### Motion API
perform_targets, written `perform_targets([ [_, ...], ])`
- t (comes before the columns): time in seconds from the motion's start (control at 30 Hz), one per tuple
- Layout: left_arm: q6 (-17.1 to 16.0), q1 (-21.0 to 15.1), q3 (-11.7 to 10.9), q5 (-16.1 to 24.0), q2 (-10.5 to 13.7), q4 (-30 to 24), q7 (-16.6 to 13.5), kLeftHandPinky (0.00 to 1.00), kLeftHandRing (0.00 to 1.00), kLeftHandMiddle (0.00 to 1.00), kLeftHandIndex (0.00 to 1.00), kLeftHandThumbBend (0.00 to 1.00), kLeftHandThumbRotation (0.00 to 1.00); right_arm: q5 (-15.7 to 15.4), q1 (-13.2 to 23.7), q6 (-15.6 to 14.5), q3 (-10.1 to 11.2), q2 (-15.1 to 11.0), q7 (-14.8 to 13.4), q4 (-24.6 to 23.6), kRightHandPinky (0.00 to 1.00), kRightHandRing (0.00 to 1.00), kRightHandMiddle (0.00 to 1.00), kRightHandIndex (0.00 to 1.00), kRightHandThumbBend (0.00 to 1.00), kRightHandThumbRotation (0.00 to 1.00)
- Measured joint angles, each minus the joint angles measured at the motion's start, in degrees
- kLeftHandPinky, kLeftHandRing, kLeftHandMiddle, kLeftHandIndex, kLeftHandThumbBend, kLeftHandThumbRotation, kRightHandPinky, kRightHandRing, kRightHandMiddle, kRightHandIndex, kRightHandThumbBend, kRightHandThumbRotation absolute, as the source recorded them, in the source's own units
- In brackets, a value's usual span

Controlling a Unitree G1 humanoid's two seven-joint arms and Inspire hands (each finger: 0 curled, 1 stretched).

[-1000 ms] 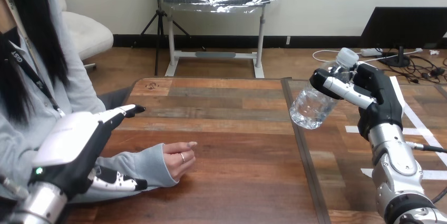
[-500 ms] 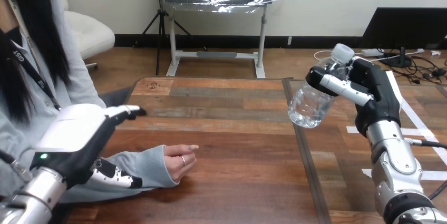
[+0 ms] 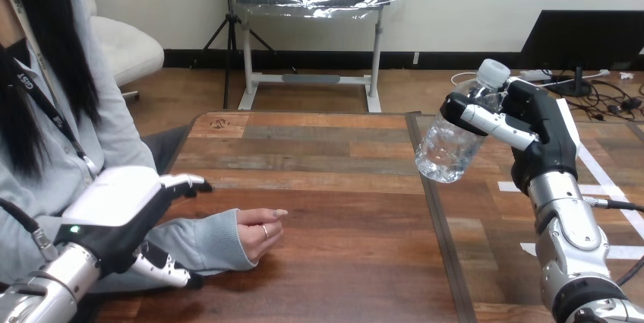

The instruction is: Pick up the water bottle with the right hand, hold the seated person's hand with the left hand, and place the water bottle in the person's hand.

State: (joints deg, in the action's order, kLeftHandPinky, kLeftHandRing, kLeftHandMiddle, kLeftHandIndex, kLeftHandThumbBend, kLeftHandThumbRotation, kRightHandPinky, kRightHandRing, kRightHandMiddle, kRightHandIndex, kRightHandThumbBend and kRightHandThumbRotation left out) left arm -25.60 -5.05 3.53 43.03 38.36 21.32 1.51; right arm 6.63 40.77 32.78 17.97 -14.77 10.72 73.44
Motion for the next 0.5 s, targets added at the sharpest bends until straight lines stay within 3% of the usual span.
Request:
perform_targets([
  [0.5,-2.3,-5.7,5.17,0.59,1.25,10.95,-1.48,0.68,0.72,0.77,0.79,1.0,0.33,0.73,-0.27,0.6,0.09,0.02,1.91,-2.51,0.25,0.26,0.37,0.37,0.72,0.0],
])
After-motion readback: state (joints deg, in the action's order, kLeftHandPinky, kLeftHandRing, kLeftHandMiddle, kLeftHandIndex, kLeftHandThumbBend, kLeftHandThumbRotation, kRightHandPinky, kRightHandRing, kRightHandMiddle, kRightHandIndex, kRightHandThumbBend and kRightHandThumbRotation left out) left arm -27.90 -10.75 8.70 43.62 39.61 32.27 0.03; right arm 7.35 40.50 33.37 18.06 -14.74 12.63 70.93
